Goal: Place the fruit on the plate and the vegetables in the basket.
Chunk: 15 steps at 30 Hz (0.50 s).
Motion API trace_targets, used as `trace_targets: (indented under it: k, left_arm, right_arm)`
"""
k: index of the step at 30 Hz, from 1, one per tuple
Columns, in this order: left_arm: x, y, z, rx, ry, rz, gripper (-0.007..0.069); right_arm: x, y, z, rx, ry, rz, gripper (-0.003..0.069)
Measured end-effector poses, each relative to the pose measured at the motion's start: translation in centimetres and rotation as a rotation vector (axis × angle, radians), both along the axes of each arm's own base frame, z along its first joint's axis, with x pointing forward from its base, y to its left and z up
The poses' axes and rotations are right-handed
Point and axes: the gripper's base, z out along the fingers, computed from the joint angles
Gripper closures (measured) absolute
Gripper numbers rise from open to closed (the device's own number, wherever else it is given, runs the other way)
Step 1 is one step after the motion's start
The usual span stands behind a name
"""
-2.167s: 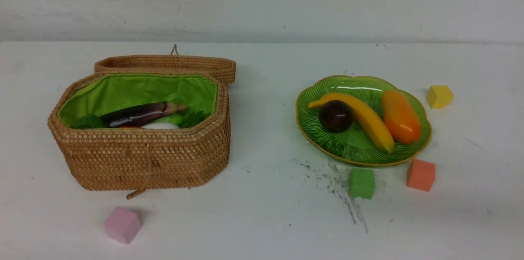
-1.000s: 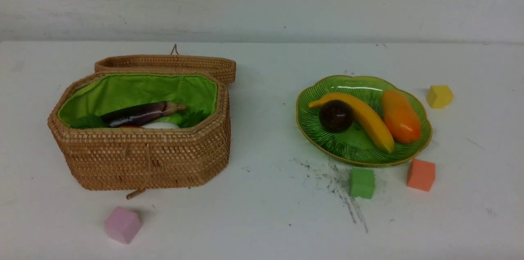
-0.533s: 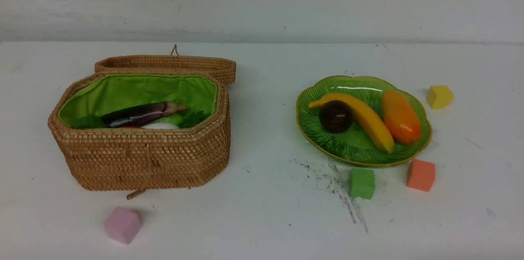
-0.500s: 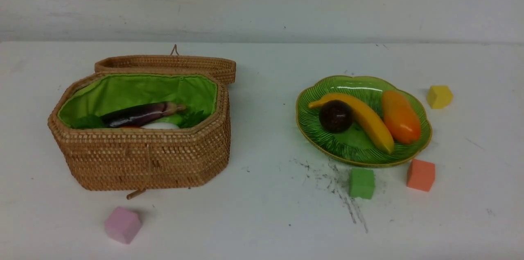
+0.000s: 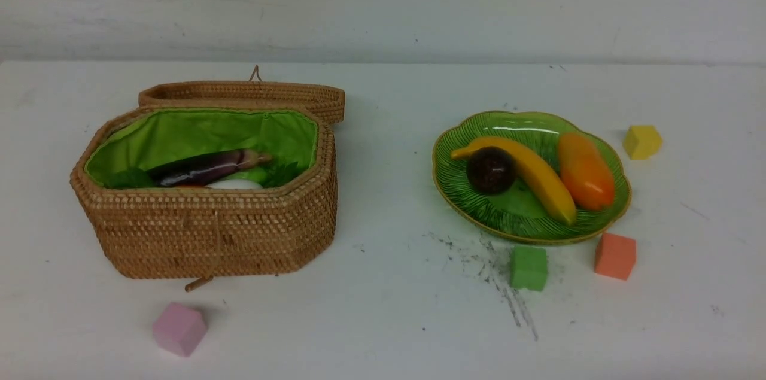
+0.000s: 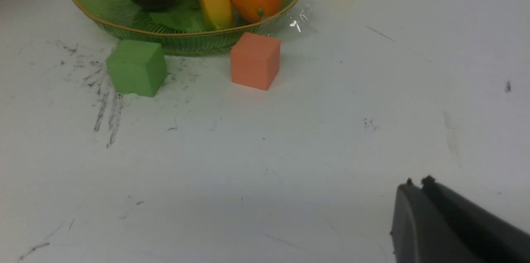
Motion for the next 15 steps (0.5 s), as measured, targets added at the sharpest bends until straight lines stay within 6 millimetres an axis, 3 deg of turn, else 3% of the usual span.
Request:
trace_targets:
  k: [15]
  left_arm:
    - [0.00, 0.00, 0.00, 0.000, 0.000, 0.000, 0.0386]
  right_arm:
    - [0.00, 0.00, 0.00, 0.000, 0.000, 0.000, 0.0613]
